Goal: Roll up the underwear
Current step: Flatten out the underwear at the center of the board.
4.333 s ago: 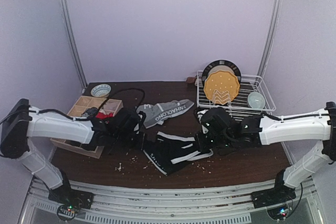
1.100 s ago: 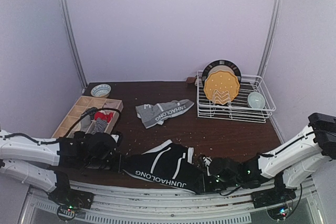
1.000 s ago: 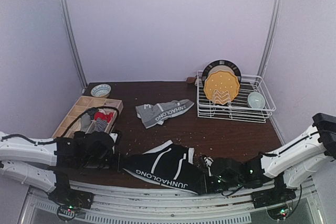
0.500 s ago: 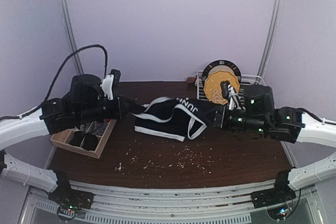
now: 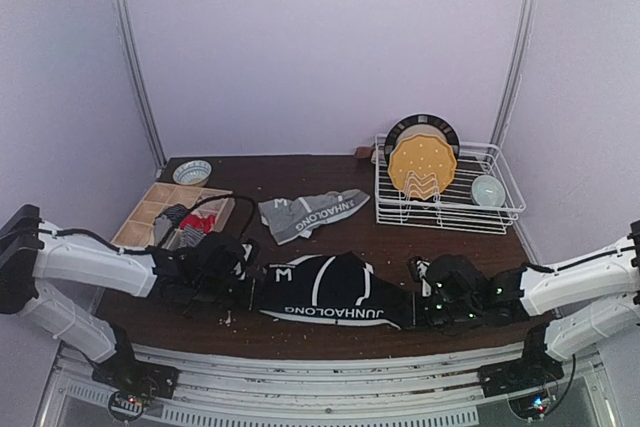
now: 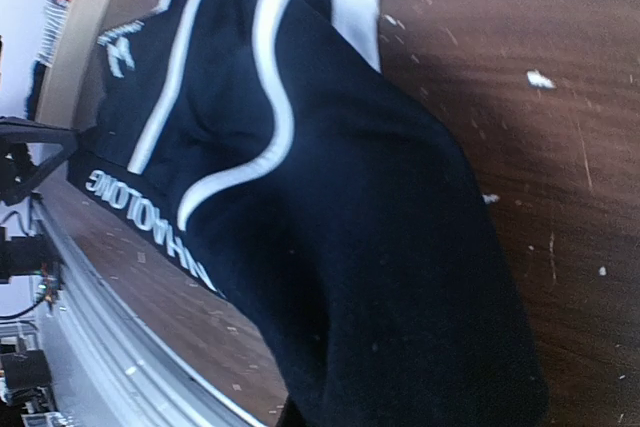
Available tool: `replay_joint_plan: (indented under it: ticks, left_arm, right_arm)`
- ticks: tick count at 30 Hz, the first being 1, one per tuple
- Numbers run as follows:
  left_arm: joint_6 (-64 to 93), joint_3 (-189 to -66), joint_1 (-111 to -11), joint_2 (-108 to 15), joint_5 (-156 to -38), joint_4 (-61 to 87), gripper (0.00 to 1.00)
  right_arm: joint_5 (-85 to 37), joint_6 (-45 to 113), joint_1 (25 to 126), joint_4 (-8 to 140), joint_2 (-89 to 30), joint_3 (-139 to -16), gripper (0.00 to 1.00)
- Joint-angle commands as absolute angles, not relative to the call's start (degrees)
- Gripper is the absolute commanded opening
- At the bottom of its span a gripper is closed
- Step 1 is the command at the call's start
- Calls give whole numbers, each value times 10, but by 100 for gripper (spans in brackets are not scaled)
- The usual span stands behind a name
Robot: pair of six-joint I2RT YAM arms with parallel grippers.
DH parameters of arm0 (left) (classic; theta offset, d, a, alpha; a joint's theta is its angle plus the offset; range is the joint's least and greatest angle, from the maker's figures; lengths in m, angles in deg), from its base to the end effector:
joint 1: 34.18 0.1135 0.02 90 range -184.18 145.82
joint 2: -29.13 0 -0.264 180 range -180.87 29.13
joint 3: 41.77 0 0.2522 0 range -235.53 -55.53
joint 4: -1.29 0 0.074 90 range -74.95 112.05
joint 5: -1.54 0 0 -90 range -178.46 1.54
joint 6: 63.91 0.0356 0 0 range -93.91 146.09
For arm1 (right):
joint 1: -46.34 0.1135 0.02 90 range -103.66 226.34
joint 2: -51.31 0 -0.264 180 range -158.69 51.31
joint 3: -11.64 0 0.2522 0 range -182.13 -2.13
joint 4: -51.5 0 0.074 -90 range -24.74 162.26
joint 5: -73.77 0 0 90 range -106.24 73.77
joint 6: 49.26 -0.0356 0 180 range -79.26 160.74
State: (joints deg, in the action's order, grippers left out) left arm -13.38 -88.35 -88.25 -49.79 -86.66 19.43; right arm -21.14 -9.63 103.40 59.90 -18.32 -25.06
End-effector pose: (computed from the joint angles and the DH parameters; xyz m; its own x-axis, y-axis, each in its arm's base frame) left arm 0.1488 -0.2035 0.1531 -0.8564 0.0991 -0.5066 0.3280 0.8623 -0.3858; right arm 0.1182 0.1880 0.1516 -0.9000 0.0222 -0.4354 -0.2790 0.7380 0.6144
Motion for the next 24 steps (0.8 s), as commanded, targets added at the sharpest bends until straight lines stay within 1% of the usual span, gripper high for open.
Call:
replay_joint_plan:
  ticks: [1,3,6,8,12,15,18,24]
  left_arm:
    - [-93,-950,-880,-461,-824,219,0]
    - [-57,-1007,-870,-479,-814,251,0]
    - [-34,-1082,-831,-519,-845,265,0]
    - [-19,-1140,-812,-539,-853,274,0]
    - [11,-1256,-787,-569,-862,329,0]
    - [30,-1308,-785,-570,-855,358,0]
    - [25,-1286,-785,-548,-862,347,0]
    - [-54,-1095,-785,-507,-901,253,0]
  right_arm:
    - [-183,-74,1008,657,-147,-301,0]
    - [-187,-46,975,681,-154,-339,0]
    - [-241,-15,911,688,-197,-392,0]
    - [-256,8,883,713,-227,-442,0]
    - [-284,37,842,751,-253,-527,0]
    - [-288,57,836,790,-254,-583,0]
    - [-288,58,836,791,-246,-576,0]
    - [-320,0,837,681,-230,-416,0]
